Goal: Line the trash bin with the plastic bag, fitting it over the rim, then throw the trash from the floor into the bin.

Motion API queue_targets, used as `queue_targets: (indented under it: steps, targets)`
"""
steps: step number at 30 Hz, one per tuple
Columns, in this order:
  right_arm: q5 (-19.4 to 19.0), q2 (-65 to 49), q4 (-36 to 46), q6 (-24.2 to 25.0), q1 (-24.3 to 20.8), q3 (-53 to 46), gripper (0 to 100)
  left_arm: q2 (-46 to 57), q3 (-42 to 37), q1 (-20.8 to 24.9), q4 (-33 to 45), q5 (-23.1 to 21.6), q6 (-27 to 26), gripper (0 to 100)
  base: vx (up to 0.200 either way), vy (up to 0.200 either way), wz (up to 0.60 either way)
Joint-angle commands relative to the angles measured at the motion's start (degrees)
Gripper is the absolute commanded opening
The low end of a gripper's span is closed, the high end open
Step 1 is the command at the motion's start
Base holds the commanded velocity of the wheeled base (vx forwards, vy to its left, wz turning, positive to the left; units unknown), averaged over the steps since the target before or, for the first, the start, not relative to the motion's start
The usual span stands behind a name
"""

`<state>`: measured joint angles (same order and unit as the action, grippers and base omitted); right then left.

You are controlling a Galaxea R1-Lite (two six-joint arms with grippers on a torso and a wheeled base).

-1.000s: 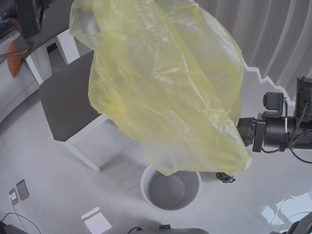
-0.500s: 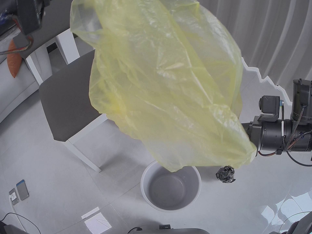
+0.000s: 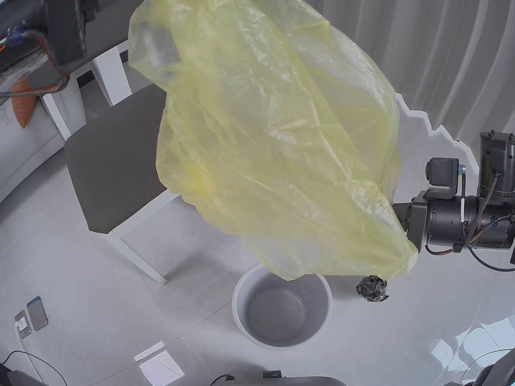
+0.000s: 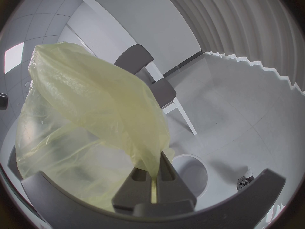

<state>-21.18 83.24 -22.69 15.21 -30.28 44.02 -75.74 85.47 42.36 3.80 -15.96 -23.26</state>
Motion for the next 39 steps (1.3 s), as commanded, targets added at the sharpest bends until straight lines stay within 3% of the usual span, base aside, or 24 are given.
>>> queue_targets:
  steps: [1, 7, 12, 16, 26, 33, 39]
  targets:
    - [0.5, 0.3, -0.1, 0.2, 0.4, -0.1, 0, -0.9, -0.2, -2.5, 0.0, 0.1, 1.5, 0, 0.0, 0.0, 0.0]
    - [3.0, -0.5, -0.1, 0.2, 0.4, -0.4, 0, -0.4, -3.7, -7.4, 0.2, 0.2, 9.9, 0, 0.0, 0.0, 0.0]
    - [7.1, -1.1, 0.5, 0.2, 0.0, -1.9, 0, 1.5, -13.1, -10.5, -0.1, 1.3, 16.3, 0, 0.0, 0.0, 0.0]
    - [8.4, -1.5, 0.6, 0.1, -0.2, -4.2, 0, 2.4, -20.3, -12.7, -0.7, 1.3, 16.9, 0, 0.0, 0.0, 0.0]
    - [12.2, 3.2, 0.2, -2.7, -1.4, -7.2, 0, 2.4, -36.3, -12.7, -6.7, 4.5, 16.9, 0, 0.0, 0.0, 0.0]
    - [12.4, 8.2, -0.1, -5.0, -1.2, -8.7, 0, 1.6, -44.2, -12.2, -11.4, 4.5, 17.8, 0, 0.0, 0.0, 0.0]
    - [12.5, 10.6, 0.0, -5.6, -1.0, -9.0, 0, -1.3, -49.5, -9.5, -17.8, 4.6, 21.8, 0, 0.0, 0.0, 0.0]
